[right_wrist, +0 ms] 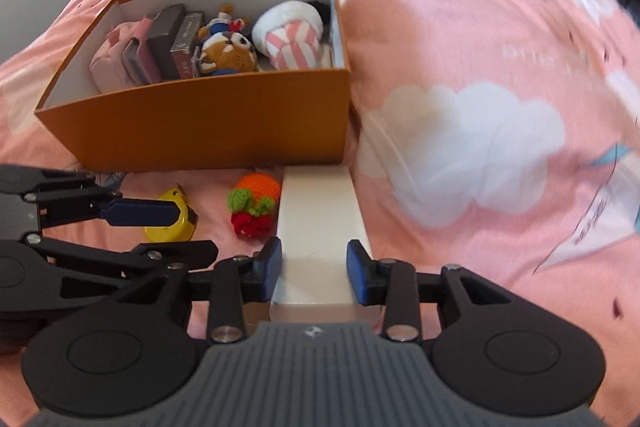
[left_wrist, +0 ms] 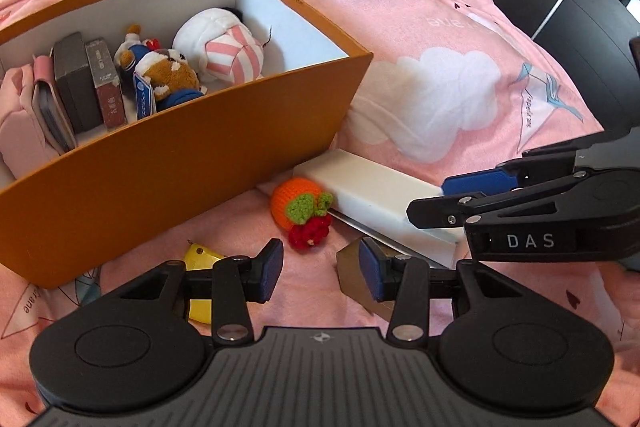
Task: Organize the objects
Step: 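Move both grippers back toward the white long box and gold cube box, then grasp the white long box with the right gripper while the left approaches the gold cube box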
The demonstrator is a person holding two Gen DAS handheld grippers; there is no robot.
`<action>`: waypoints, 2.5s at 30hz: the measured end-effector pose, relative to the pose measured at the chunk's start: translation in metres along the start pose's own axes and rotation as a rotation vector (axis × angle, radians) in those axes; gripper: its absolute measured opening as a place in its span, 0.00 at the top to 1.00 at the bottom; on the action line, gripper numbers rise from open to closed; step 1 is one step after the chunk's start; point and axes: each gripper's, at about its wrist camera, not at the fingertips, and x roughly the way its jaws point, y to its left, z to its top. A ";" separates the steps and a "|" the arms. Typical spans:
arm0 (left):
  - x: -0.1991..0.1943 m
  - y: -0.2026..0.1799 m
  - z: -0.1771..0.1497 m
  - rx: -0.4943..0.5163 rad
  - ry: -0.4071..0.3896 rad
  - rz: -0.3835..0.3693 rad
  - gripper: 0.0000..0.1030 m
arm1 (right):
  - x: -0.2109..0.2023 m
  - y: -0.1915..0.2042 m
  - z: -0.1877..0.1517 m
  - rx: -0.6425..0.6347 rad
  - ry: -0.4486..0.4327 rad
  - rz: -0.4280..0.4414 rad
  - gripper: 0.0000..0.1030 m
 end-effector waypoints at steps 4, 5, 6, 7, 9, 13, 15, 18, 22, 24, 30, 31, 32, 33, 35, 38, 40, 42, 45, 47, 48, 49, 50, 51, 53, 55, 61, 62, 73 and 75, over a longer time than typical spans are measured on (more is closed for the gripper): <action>0.006 0.002 0.005 -0.044 0.014 -0.021 0.50 | 0.014 -0.007 0.005 0.007 0.053 -0.018 0.43; 0.008 0.001 0.006 -0.047 0.018 -0.020 0.50 | 0.018 -0.008 0.005 0.002 0.066 -0.019 0.43; 0.009 0.001 0.007 -0.047 0.020 -0.017 0.50 | 0.022 -0.009 0.005 0.001 0.081 -0.018 0.42; 0.010 0.000 0.007 -0.046 0.023 -0.013 0.50 | 0.026 -0.012 0.005 0.007 0.093 -0.018 0.42; 0.011 0.000 0.008 -0.044 0.029 -0.007 0.50 | 0.030 -0.014 0.008 0.002 0.105 -0.009 0.42; 0.013 0.001 0.008 -0.040 0.039 0.001 0.52 | 0.033 0.000 0.015 -0.128 0.122 -0.048 0.43; 0.014 0.001 0.009 -0.035 0.047 0.013 0.57 | 0.034 0.013 0.018 -0.222 0.125 -0.081 0.43; 0.016 0.003 0.008 -0.037 0.057 0.020 0.58 | 0.040 0.024 0.024 -0.324 0.151 -0.102 0.47; 0.019 0.004 0.008 -0.001 0.084 0.006 0.57 | 0.047 0.031 0.032 -0.410 0.191 -0.094 0.48; 0.022 0.000 0.007 0.034 0.097 0.009 0.57 | 0.052 0.035 0.035 -0.435 0.224 -0.075 0.51; 0.025 -0.012 0.002 0.114 0.122 -0.037 0.50 | 0.066 0.041 0.036 -0.511 0.259 -0.103 0.50; 0.025 -0.014 0.001 0.124 0.123 -0.039 0.49 | 0.065 0.039 0.038 -0.502 0.266 -0.097 0.50; 0.025 -0.015 0.000 0.130 0.122 -0.038 0.49 | 0.065 0.036 0.040 -0.490 0.271 -0.089 0.50; 0.024 -0.016 0.000 0.133 0.121 -0.040 0.48 | 0.065 0.034 0.041 -0.478 0.276 -0.082 0.50; 0.025 -0.014 0.000 0.128 0.122 -0.052 0.46 | 0.062 0.026 0.042 -0.451 0.279 -0.065 0.52; 0.026 -0.012 0.000 0.115 0.127 -0.059 0.44 | 0.054 0.015 0.046 -0.406 0.273 -0.037 0.57; 0.023 -0.013 0.001 0.110 0.128 -0.066 0.44 | 0.047 0.006 0.050 -0.362 0.265 -0.018 0.62; 0.021 -0.013 0.002 0.100 0.131 -0.070 0.42 | 0.040 -0.003 0.053 -0.331 0.256 -0.008 0.65; 0.019 -0.015 0.007 0.081 0.127 -0.081 0.38 | 0.028 -0.017 0.057 -0.291 0.236 -0.002 0.69; 0.018 -0.020 0.009 0.094 0.122 -0.085 0.35 | 0.021 -0.023 0.058 -0.272 0.223 -0.001 0.70; 0.019 -0.023 0.010 0.106 0.123 -0.084 0.33 | 0.019 -0.027 0.059 -0.260 0.219 0.001 0.70; 0.022 -0.026 0.011 0.117 0.130 -0.083 0.32 | 0.019 -0.031 0.059 -0.243 0.218 0.006 0.71; 0.022 -0.029 0.011 0.125 0.137 -0.087 0.31 | 0.019 -0.036 0.060 -0.223 0.220 0.013 0.71; 0.024 -0.031 0.011 0.131 0.144 -0.096 0.30 | 0.019 -0.040 0.061 -0.207 0.223 0.020 0.71; 0.029 -0.034 0.010 0.139 0.165 -0.103 0.26 | 0.019 -0.044 0.060 -0.177 0.227 0.041 0.71; 0.035 -0.036 0.009 0.141 0.180 -0.112 0.25 | 0.024 -0.046 0.057 -0.162 0.226 0.055 0.70; 0.064 -0.028 0.005 0.101 0.226 -0.128 0.16 | 0.029 -0.052 0.058 -0.141 0.225 0.084 0.70; 0.068 -0.027 0.004 0.091 0.234 -0.140 0.15 | 0.029 -0.052 0.058 -0.140 0.224 0.087 0.70; 0.086 -0.030 0.003 0.120 0.222 -0.202 0.15 | 0.044 -0.046 0.067 -0.207 0.274 0.082 0.69; 0.083 -0.031 0.002 0.124 0.216 -0.199 0.16 | 0.051 -0.042 0.070 -0.233 0.295 0.070 0.69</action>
